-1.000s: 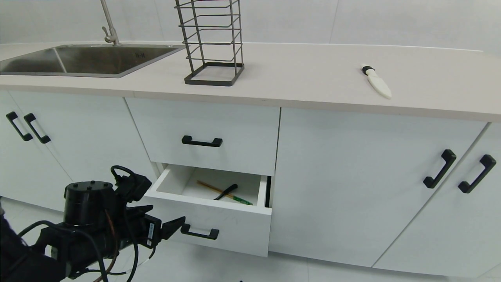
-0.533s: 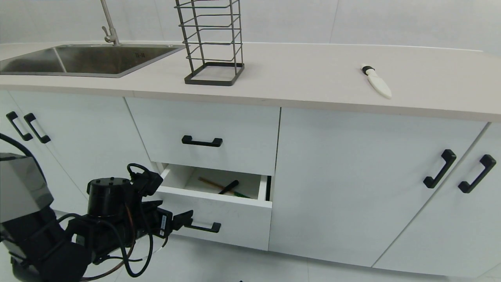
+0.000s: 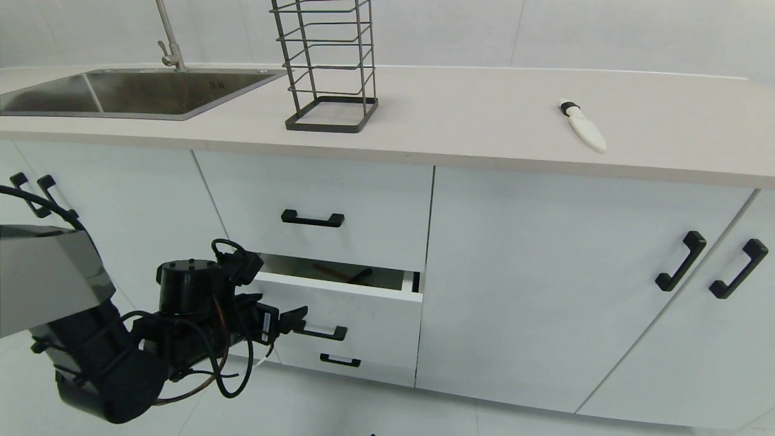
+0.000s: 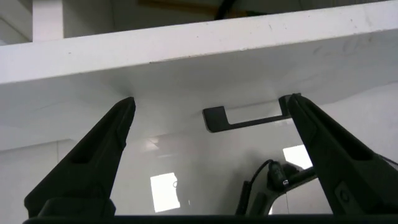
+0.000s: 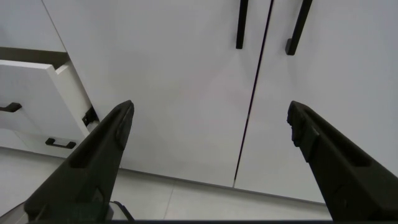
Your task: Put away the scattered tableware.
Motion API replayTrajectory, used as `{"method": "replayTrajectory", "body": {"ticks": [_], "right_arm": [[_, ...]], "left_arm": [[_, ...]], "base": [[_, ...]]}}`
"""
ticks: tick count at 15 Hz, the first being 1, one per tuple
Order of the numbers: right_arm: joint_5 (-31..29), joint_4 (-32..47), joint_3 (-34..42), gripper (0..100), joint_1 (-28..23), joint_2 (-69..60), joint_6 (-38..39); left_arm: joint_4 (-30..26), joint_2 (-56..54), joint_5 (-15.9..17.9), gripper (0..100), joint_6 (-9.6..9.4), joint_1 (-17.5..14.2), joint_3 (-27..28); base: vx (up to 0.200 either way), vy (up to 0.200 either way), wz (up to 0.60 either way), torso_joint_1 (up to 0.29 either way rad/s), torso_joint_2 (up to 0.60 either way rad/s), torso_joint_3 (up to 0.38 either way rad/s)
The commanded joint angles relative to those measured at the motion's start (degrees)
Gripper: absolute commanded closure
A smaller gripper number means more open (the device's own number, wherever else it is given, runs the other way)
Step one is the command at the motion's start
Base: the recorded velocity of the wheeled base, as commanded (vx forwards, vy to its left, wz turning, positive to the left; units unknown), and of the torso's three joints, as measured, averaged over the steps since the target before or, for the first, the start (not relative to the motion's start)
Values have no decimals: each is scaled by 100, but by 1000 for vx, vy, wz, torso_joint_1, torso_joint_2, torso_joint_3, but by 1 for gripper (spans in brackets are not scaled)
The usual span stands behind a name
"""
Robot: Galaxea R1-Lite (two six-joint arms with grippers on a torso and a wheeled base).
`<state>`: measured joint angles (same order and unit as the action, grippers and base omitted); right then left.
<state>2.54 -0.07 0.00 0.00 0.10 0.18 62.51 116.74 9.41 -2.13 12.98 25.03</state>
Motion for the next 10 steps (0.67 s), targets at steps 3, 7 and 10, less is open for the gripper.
{"method": "replayTrajectory", "body": {"ticks": [3, 7, 10], "right_arm": [[1, -1, 0, 0, 0, 8, -1], [1, -1, 0, 0, 0, 8, 8], [1, -1, 0, 0, 0, 8, -1]], "left_arm": [[165, 227, -1, 0, 11, -15, 327], [173, 402, -1, 0, 11, -41, 565], [367, 552, -1, 0, 29, -59, 732]], "base": [[0, 0, 0, 0, 0, 0], [0, 0, 0, 0, 0, 0], [0, 0, 0, 0, 0, 0]]}}
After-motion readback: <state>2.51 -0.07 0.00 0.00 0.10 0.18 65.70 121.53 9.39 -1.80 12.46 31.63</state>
